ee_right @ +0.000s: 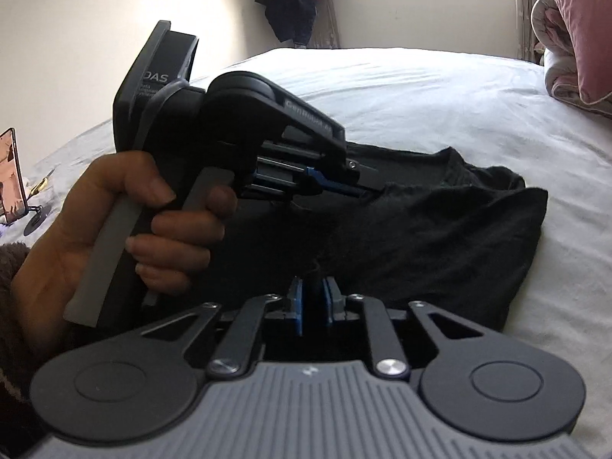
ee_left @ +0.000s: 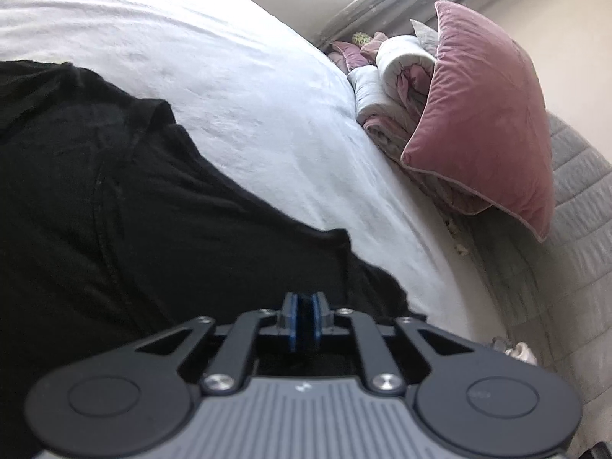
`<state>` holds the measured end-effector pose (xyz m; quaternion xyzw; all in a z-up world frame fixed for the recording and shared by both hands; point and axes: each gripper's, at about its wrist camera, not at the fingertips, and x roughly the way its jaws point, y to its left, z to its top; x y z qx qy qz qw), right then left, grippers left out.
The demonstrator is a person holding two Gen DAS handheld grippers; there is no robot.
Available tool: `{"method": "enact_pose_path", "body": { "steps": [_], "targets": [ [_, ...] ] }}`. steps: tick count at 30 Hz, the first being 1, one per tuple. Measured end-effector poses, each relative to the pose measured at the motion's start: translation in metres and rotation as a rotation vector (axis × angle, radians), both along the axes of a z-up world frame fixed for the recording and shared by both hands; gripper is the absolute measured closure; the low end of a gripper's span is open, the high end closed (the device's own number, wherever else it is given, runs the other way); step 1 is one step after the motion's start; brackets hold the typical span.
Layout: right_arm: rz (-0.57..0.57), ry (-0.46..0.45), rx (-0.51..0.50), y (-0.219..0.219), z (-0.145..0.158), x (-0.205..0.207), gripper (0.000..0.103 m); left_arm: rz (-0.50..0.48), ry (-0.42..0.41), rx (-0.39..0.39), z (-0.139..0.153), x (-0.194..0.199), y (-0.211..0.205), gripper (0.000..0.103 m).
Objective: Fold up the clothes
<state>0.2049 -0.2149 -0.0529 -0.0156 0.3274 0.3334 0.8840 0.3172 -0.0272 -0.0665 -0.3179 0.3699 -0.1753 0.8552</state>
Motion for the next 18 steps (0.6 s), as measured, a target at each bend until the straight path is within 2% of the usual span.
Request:
{"method": "enact_pose_path", "body": {
  "steps": [1,2,3,5,9,13,18],
  "targets": [
    [0.002,0.003,0.013,-0.001,0.004,0.0,0.084,0.011,-0.008,0.007,0.004,-0.002,0.002,0.072],
    [0.003,0.007,0.028,-0.002,0.008,0.0,0.079,0.027,-0.018,0.03,0.009,-0.005,0.005,0.07],
    [0.003,0.011,0.044,-0.003,0.012,-0.001,0.065,0.041,-0.03,0.06,0.015,-0.007,0.007,0.065],
    [-0.001,0.003,0.046,0.001,0.02,0.0,0.058,0.058,-0.033,0.116,0.026,-0.011,0.012,0.054],
    [-0.016,-0.014,0.039,0.012,0.037,0.005,0.058,0.065,0.002,0.22,0.045,-0.014,0.033,0.045],
    [-0.051,0.008,0.054,0.029,0.053,0.021,0.056,0.132,0.003,0.329,0.061,-0.025,0.079,0.038],
    [-0.041,0.052,0.11,0.06,0.068,0.041,0.056,0.326,0.053,0.369,0.06,-0.051,0.16,0.037]
  ]
}}
